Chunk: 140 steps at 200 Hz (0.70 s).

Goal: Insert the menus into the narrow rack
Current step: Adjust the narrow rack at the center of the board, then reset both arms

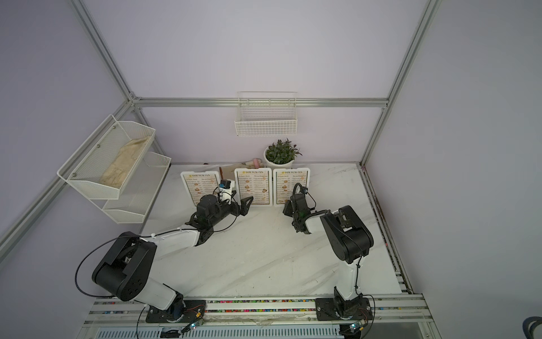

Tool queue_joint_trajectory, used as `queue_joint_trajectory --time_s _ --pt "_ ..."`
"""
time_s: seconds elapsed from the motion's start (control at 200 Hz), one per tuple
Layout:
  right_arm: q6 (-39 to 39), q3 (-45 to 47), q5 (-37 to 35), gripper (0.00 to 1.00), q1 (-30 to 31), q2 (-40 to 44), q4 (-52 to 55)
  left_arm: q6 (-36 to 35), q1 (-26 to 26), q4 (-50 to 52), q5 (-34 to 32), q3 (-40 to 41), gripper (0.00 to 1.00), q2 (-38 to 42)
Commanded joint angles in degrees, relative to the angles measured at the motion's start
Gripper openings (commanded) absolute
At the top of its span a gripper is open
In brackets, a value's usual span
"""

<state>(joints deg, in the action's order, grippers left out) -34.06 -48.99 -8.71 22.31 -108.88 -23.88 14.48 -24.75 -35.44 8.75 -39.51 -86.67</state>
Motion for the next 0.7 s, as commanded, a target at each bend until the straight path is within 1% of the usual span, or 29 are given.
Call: queue_joint_trajectory --time_s 0.0,0.06,0.105,0.12,0.13,0.14,0.145,0.16,0.27,0.31,0.38,0.42,0.48,0.505,0.555,0.65,0.695 --pt "-1.1 -0.3 -1.1 0.58 -0.3 2.1 2.5 1.2 0.5 -0.9 -1.5 3.3 1.00 5.1" --pt "-0.3 1.1 -1.0 0.59 -0.4 5.1 2.8 1.7 0.5 -0.9 -3.3 5.2 1.00 9.8" --pt "0.7 3.0 -1.0 0.63 -0.4 8.5 2.6 2.2 0.6 -1.4 -5.7 7.1 1.00 13.0" --pt "1.0 3.7 -1.0 0.68 -0.4 9.7 2.3 2.3 0.6 -1.4 -6.7 7.7 1.00 14.1" --pt "1.3 4.2 -1.0 0.78 -0.4 10.7 2.1 2.5 0.6 -1.5 -7.4 8.2 1.00 14.8" --pt "1.6 4.9 -1.0 0.90 -0.4 11.5 1.8 2.7 0.6 -1.5 -8.0 8.6 1.00 15.4" --pt "1.8 5.2 -1.0 0.94 -0.4 12.1 1.6 2.7 0.7 -1.4 -8.4 8.9 1.00 15.9" --pt "2.1 6.0 -1.2 0.97 -0.4 13.4 1.3 3.0 0.7 -1.4 -9.5 9.5 1.00 17.1" --pt "3.9 10.5 -4.3 0.97 -0.4 24.9 1.6 3.7 1.2 0.9 -20.9 13.3 1.00 25.3" --pt "3.9 11.2 -7.3 0.97 -0.4 28.8 3.1 3.0 1.4 3.7 -26.0 13.4 1.00 27.7" --pt "2.7 10.9 -14.7 0.97 -0.4 34.7 7.1 2.6 2.0 11.7 -35.7 12.5 1.00 31.4" --pt "2.9 10.7 -17.3 0.97 -0.4 37.8 8.8 1.4 2.4 13.5 -39.1 12.9 1.00 33.3" --pt "3.9 12.0 -19.8 0.97 -0.4 41.8 7.3 -1.9 3.0 9.8 -41.9 16.1 1.00 35.5" --pt "3.8 13.1 -21.7 0.97 -0.4 43.4 6.3 -4.6 3.3 7.3 -42.6 18.1 1.00 36.5" --pt "4.8 16.0 -25.3 0.97 -0.4 46.2 2.6 -6.2 4.2 2.2 -44.7 22.2 1.00 38.0" --pt "16.3 22.5 -29.7 0.97 -0.5 50.1 -10.5 -11.0 6.6 -4.3 -46.3 28.4 1.00 39.9" --pt "22.4 25.3 -29.4 0.97 -0.8 50.8 -15.3 -9.5 8.4 -3.5 -47.5 29.6 1.00 39.9"
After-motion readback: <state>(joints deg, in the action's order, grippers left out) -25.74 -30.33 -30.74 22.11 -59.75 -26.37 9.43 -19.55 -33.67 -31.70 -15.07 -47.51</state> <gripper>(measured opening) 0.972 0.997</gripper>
